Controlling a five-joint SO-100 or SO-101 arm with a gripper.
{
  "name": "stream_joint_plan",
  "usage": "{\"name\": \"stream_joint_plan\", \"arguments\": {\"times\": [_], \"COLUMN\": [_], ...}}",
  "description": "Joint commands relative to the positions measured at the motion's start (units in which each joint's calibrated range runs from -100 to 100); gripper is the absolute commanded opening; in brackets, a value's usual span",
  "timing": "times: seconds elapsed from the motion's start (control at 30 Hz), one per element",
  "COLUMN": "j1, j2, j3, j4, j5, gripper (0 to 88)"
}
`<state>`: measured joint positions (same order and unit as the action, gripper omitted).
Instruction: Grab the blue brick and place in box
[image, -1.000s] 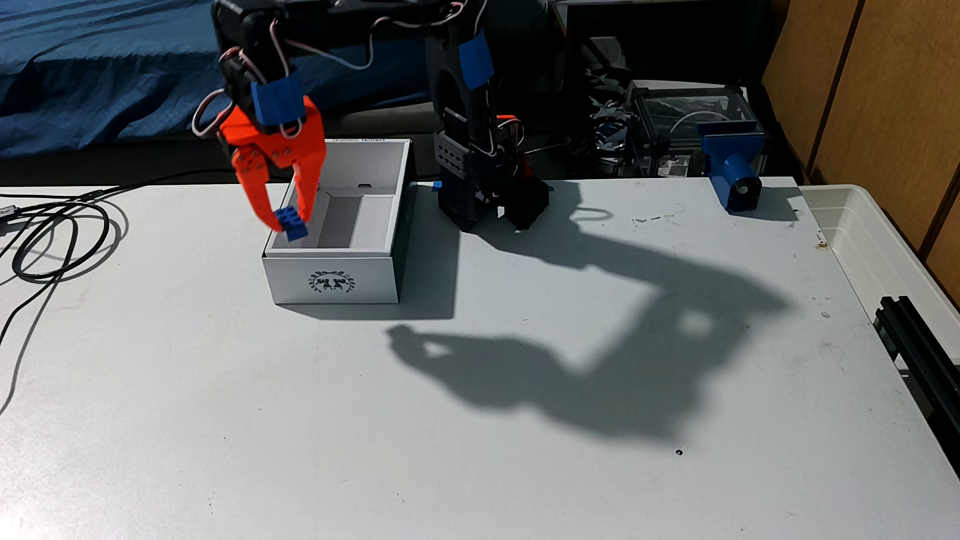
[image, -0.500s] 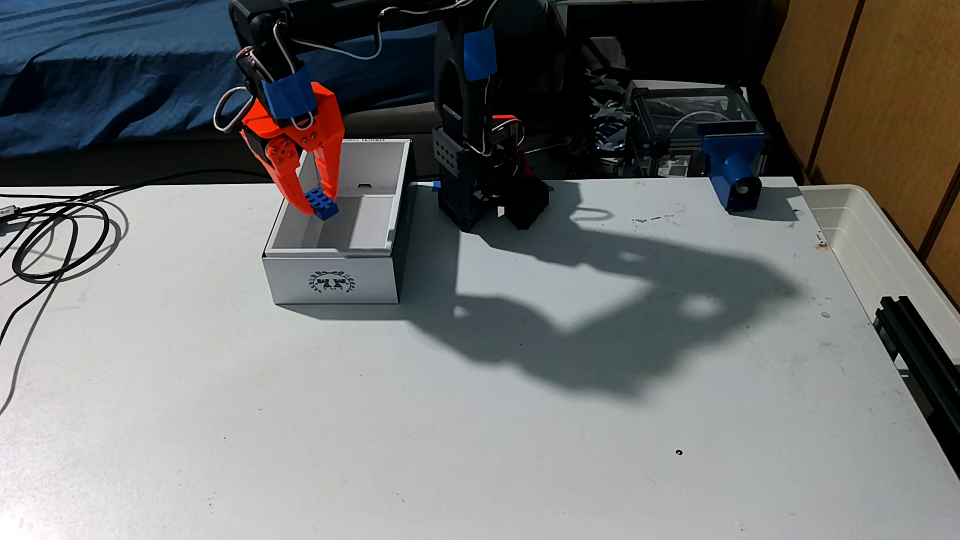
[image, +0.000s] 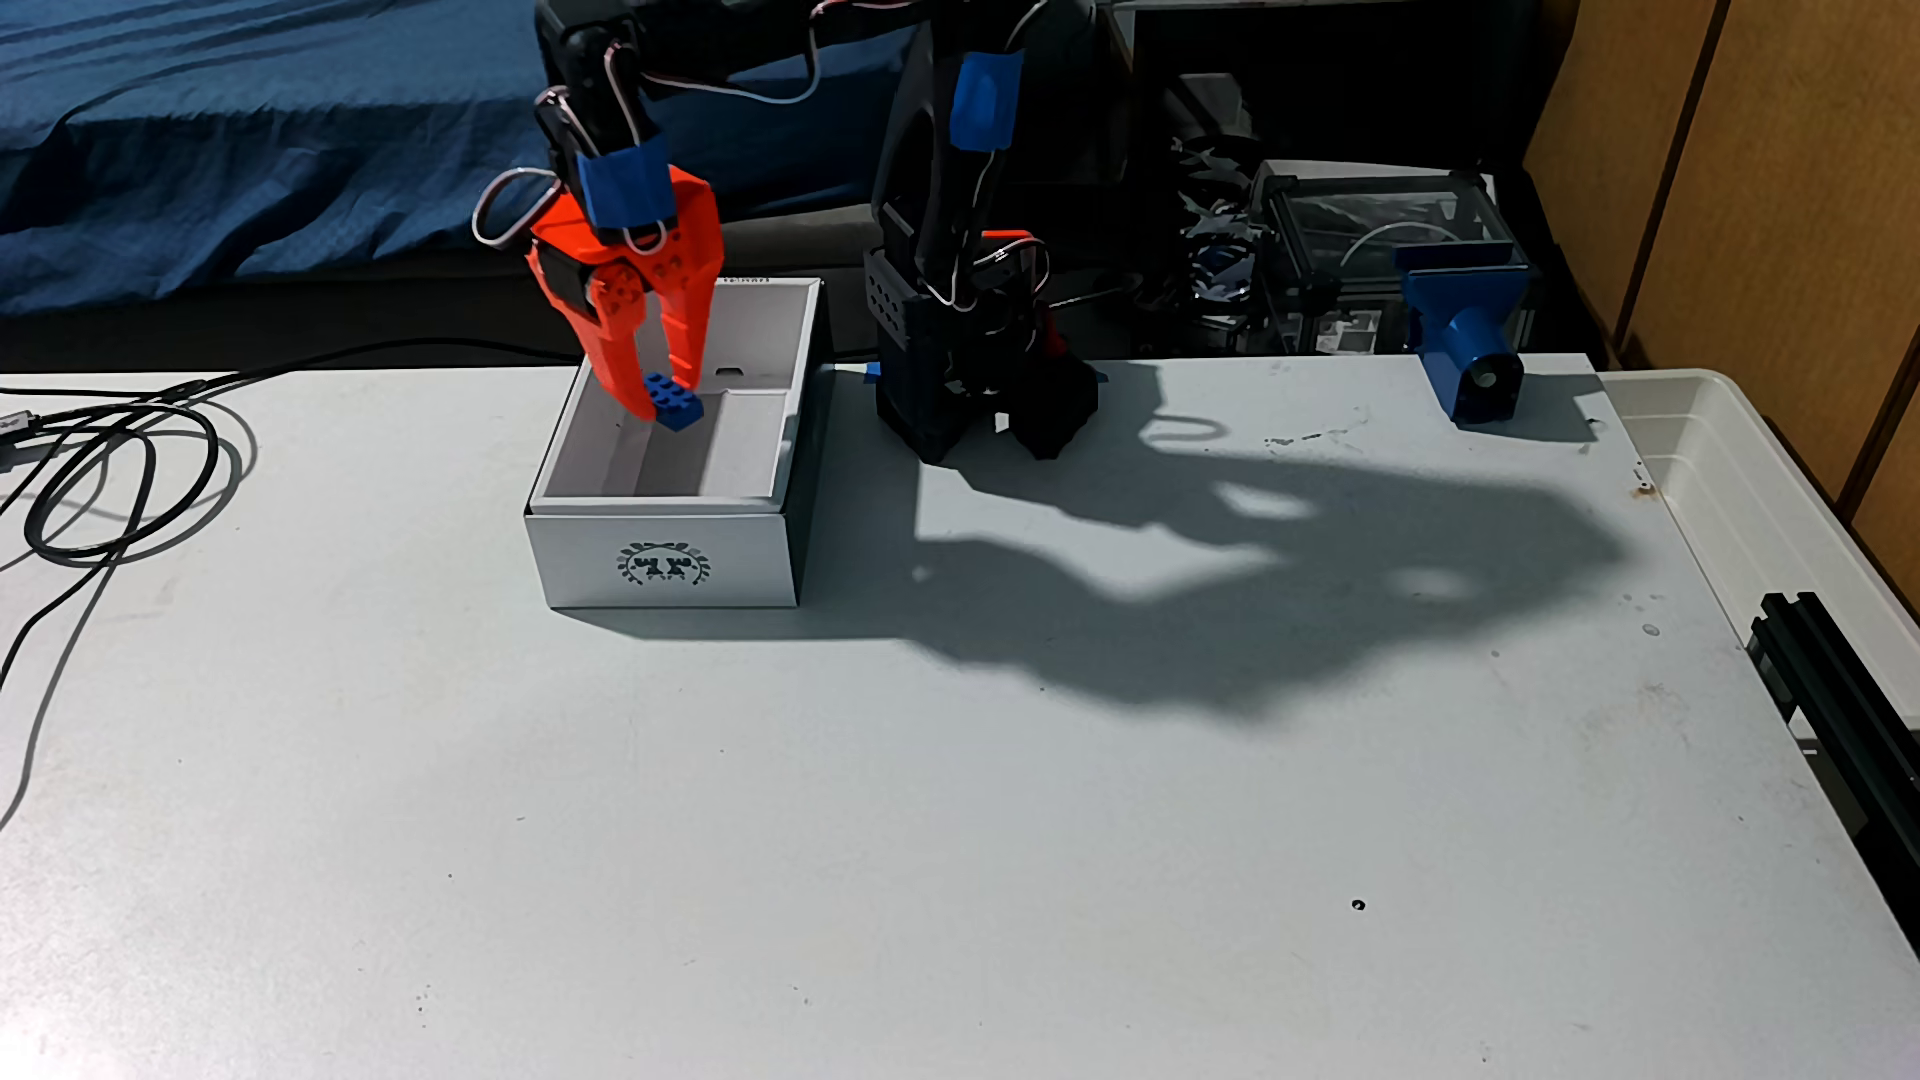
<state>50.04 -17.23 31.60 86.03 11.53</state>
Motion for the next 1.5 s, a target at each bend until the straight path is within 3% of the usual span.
{"name": "stream_joint_plan", "arguments": {"times": [0.0,0.13,0.4,0.8,1.0,1.2,1.27,1.47], "j1": [0.5,1.1,2.0,0.9,-5.8,-16.6,-19.9,-30.7], "j2": [-4.0,-5.2,-4.5,-5.1,-4.9,-5.3,-5.3,-5.4], "j3": [3.0,4.0,4.2,-6.1,-14.4,-14.5,-14.5,-14.3], "j4": [-2.6,-3.5,-3.2,1.2,5.2,2.8,1.5,0.6], "j5": [0.6,0.6,0.7,-1.5,-7.6,-14.1,-15.4,-18.0], "gripper": [1.7,2.6,17.2,17.0,16.6,4.9,1.1,0.8]}}
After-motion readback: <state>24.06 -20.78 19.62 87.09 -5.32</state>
